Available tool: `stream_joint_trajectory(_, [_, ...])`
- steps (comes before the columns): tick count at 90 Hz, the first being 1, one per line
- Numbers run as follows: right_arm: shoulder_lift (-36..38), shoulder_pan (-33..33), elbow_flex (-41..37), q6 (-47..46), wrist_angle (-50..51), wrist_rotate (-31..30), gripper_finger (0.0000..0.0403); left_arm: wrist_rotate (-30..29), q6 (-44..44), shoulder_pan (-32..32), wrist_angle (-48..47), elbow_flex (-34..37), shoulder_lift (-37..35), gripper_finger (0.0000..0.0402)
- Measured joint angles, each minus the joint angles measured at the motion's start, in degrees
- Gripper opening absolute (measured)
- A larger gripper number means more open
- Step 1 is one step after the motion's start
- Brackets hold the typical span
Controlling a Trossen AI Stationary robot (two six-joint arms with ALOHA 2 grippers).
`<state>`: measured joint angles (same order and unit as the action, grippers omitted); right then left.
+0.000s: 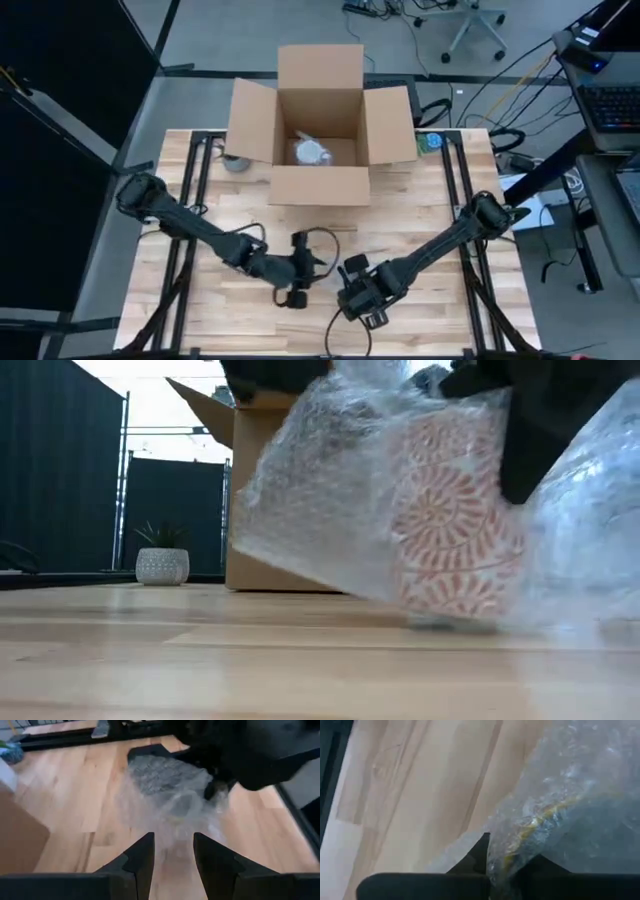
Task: Wrap mug
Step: Wrap the orange mug with bubble wrap
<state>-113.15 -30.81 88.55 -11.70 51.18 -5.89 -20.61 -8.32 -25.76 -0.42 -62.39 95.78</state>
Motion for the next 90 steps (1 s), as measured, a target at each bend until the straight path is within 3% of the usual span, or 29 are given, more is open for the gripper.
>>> stream_joint_trajectory(13, [-0.41, -0.02, 0.02, 0.04, -0.04, -0.37, 0.0018, 6.80, 1.79, 2.50, 5.57, 0.00, 4.02, 0.0125])
stream_joint_trajectory(31, [-0.43, 0.69, 0.02, -1.34, -0.52, -0.35, 0.0034, 11.42, 4.20, 3.68, 12.48, 0.04, 6.58, 0.0125])
stream_joint_trajectory(66, [-0.54, 1.73, 0.04, -3.66, -2.22, 0.17, 0.0082, 17.19, 4.05, 5.67, 19.74, -0.17, 13.42, 0.0125])
stream_joint_trajectory(90, [0.51, 1.40, 0.02, -5.37, -2.00, 0.22, 0.0148, 17.39, 4.13, 5.93, 20.00, -0.17, 13.73, 0.0125])
